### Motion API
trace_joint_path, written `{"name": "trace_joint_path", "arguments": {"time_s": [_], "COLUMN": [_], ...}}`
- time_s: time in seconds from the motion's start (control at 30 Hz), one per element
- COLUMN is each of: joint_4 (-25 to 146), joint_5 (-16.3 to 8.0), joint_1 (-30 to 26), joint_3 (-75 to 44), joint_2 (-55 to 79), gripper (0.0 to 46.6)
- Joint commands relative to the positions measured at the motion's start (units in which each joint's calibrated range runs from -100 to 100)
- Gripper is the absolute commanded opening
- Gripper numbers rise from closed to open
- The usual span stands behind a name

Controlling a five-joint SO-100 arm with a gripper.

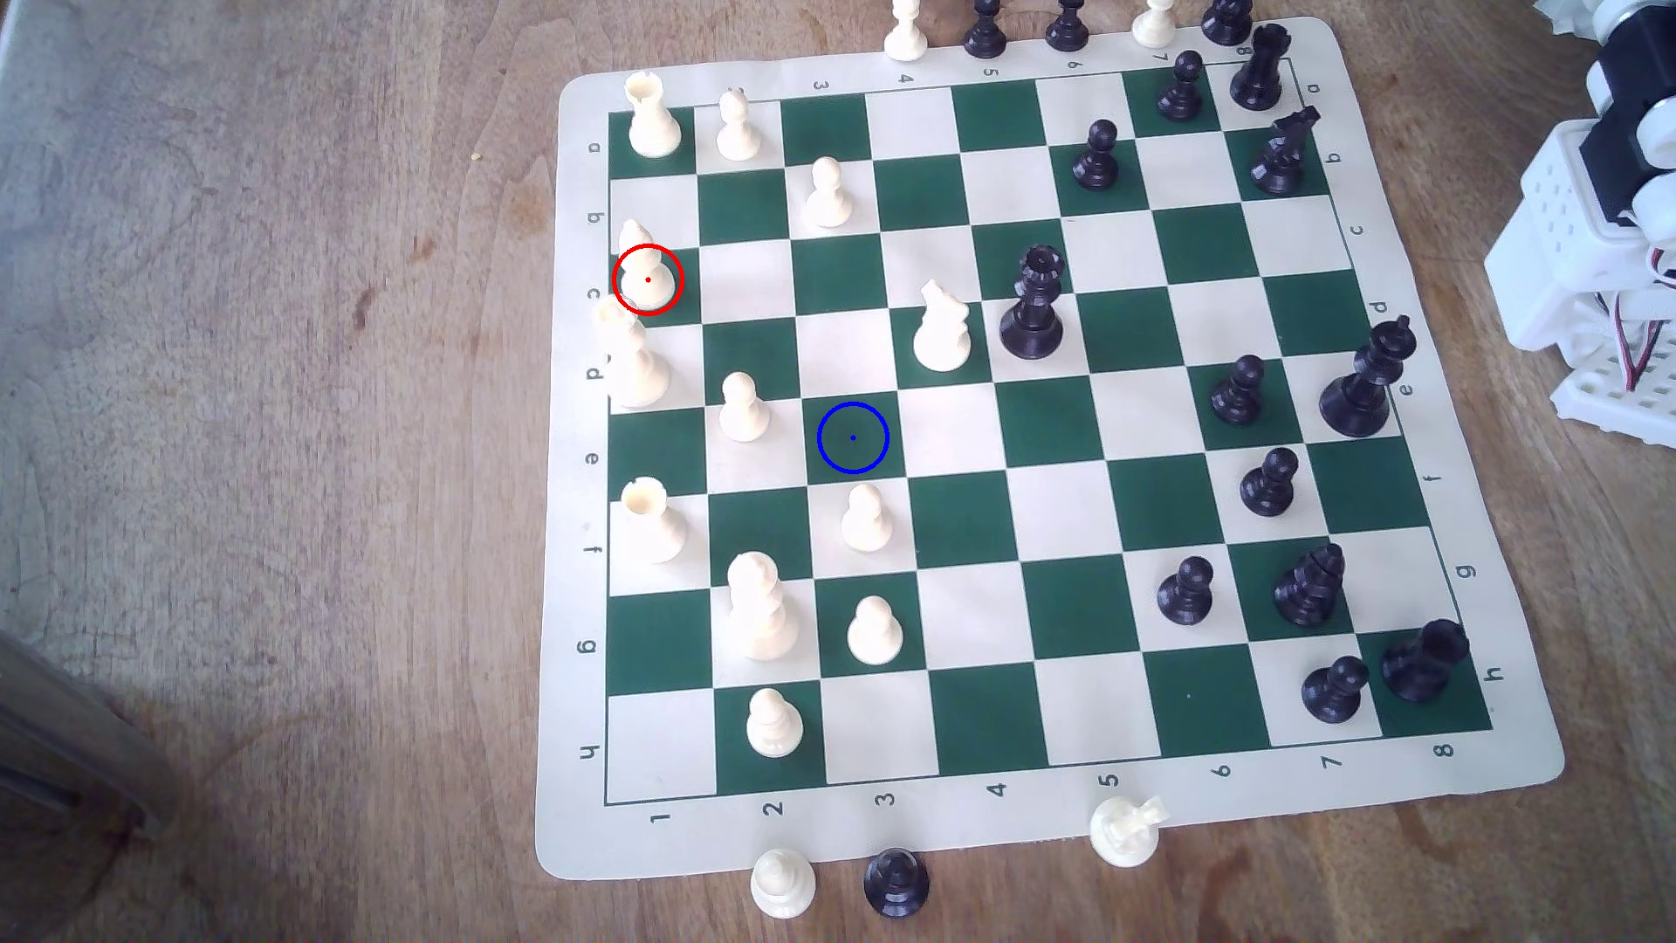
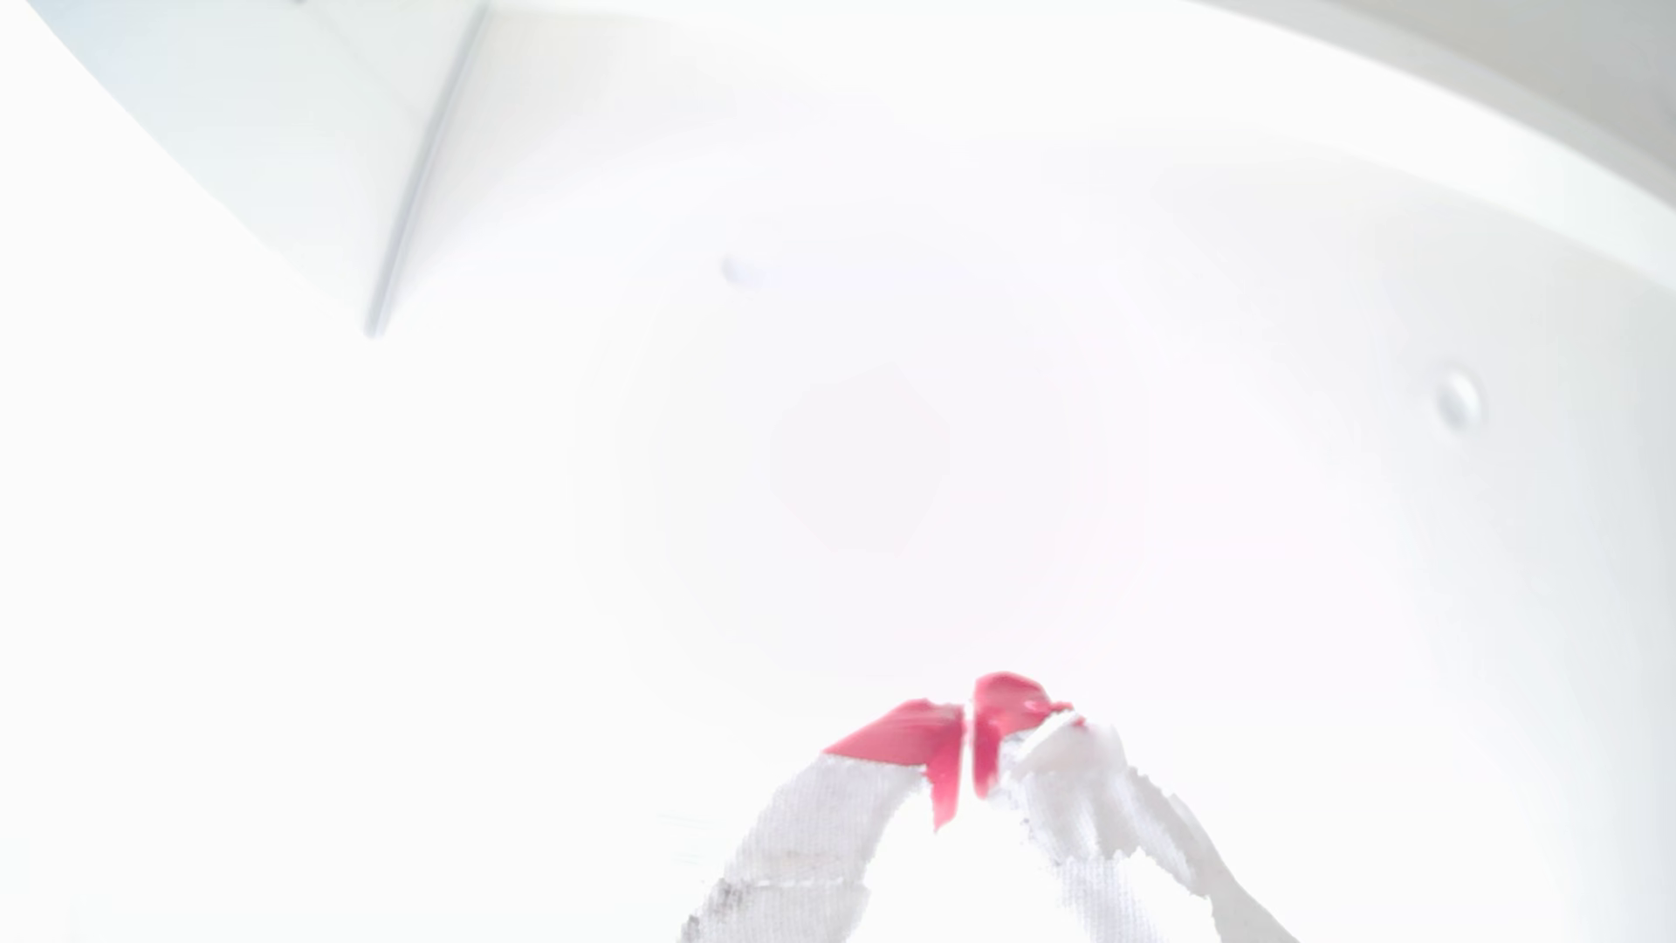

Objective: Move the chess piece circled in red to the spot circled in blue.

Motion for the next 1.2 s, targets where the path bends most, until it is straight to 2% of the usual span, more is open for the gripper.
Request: {"name": "trace_joint_path", "arguments": {"time_s": [0.0, 0.1, 0.2, 0.27, 0.43, 0.47, 0.5, 0.53, 0.6, 0.63, 0.73, 0.77, 0.8, 0.87, 0.97, 1.03, 1.07, 1.17], "joint_4": [-1.3, -1.3, 5.8, 12.8, 36.6, 46.0, 51.8, 57.6, 72.2, 76.0, 86.9, 97.2, 101.8, 107.4, 117.1, 117.8, 118.0, 118.9], "joint_5": [0.4, 0.2, 0.0, 0.0, 0.3, 1.7, 5.4, 6.8, 6.9, 6.7, 4.2, 1.5, 0.3, -0.3, -1.0, -1.3, -1.4, -2.3], "joint_1": [0.0, 0.0, -1.4, -1.4, -1.3, -1.9, -1.7, -1.2, -1.0, -0.8, -0.1, 1.0, 1.3, 1.5, 3.1, 5.0, 6.9, 7.7], "joint_3": [0.9, 0.9, 0.9, 0.9, 0.9, 0.9, 0.9, 0.9, 0.9, 0.9, -0.5, -4.3, -6.4, -10.1, -21.1, -26.3, -30.9, -39.4], "joint_2": [-0.1, -0.1, -0.1, -0.1, -0.1, -0.1, -0.1, -0.1, -0.1, -0.1, -0.1, -0.2, 0.0, 2.3, 14.5, 23.1, 31.4, 42.9], "gripper": [0.2, 0.2, 1.5, 0.2, 0.2, 0.2, 0.2, 0.2, 0.2, 0.2, 3.3, 5.7, 7.0, 7.0, 8.2, 10.1, 10.8, 11.9]}}
